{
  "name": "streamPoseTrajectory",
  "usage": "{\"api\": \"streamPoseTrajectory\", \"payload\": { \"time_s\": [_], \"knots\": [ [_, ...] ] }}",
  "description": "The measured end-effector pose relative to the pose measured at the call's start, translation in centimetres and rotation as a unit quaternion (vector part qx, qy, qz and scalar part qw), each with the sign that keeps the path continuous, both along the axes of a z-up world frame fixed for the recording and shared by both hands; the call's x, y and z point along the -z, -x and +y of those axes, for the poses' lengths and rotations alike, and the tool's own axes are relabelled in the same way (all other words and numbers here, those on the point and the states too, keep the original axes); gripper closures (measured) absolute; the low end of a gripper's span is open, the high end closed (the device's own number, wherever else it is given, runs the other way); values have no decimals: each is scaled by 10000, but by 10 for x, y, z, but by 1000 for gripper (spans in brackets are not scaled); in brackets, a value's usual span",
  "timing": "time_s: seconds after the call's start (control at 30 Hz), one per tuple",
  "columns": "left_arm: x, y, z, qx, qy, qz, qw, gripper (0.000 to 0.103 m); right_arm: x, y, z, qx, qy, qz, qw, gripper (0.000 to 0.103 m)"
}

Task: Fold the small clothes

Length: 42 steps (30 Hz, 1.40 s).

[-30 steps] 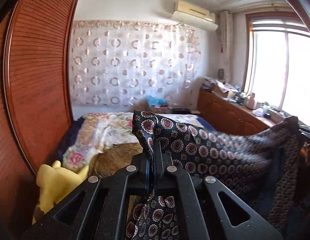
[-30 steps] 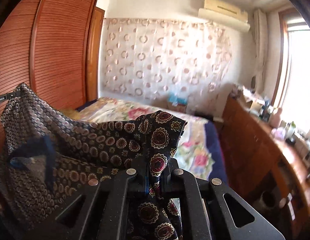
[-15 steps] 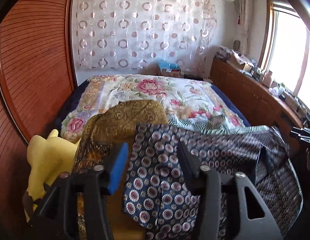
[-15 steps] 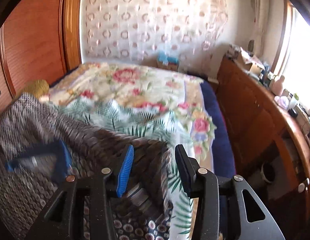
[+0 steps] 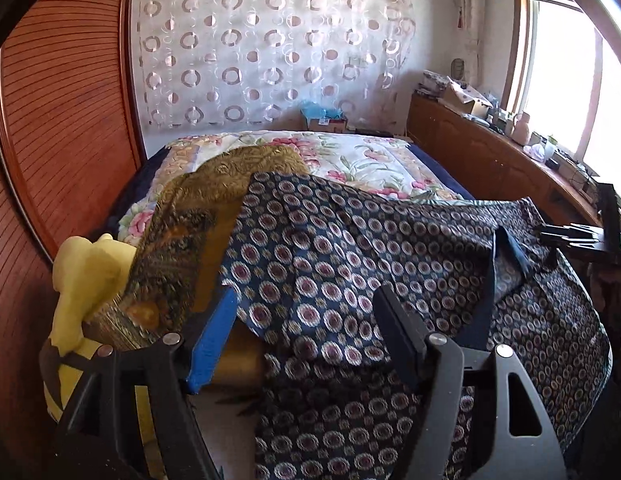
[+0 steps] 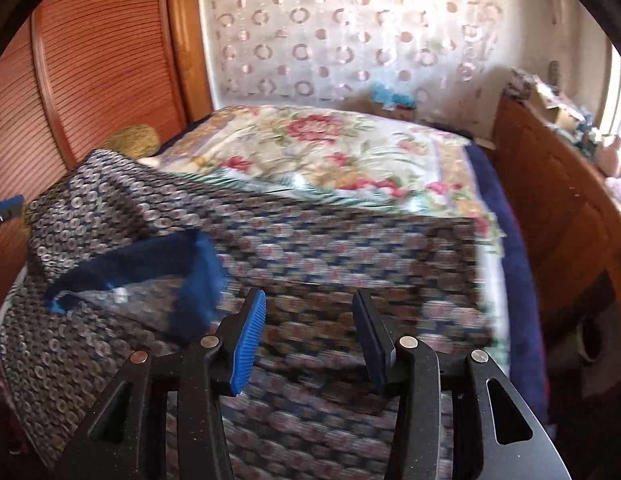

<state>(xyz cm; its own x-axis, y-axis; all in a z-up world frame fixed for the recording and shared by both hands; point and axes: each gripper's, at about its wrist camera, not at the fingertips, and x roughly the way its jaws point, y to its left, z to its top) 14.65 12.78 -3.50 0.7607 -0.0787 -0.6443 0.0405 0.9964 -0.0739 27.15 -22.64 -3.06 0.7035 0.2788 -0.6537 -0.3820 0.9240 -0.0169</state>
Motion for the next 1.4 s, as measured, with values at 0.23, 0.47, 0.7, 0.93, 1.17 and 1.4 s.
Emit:
{"api": "streamPoseTrajectory", "payload": {
  "time_s": [0.23,0.47,0.7,0.93,1.17,1.4],
  "knots": [
    [10,14,-8,72,80,52,9999,32,28,-26,42,-311,131,269,9991,56],
    [15,26,-9,79,162,27,9998,32,36,-43,44,-116,214,428,9988,99],
    [14,37,-6,-4,325,-95,9994,32,25,22,32,-386,-56,-204,9990,100],
    [18,39,-1,-80,341,-126,9993,32,34,106,-4,-420,-262,-188,9986,100],
    [21,40,0,-110,404,-132,9990,32,34,156,-36,-296,-69,-40,9995,72],
    [20,43,-4,-136,332,-182,9992,32,9,179,-73,196,-107,-449,9987,62]
  ]
}}
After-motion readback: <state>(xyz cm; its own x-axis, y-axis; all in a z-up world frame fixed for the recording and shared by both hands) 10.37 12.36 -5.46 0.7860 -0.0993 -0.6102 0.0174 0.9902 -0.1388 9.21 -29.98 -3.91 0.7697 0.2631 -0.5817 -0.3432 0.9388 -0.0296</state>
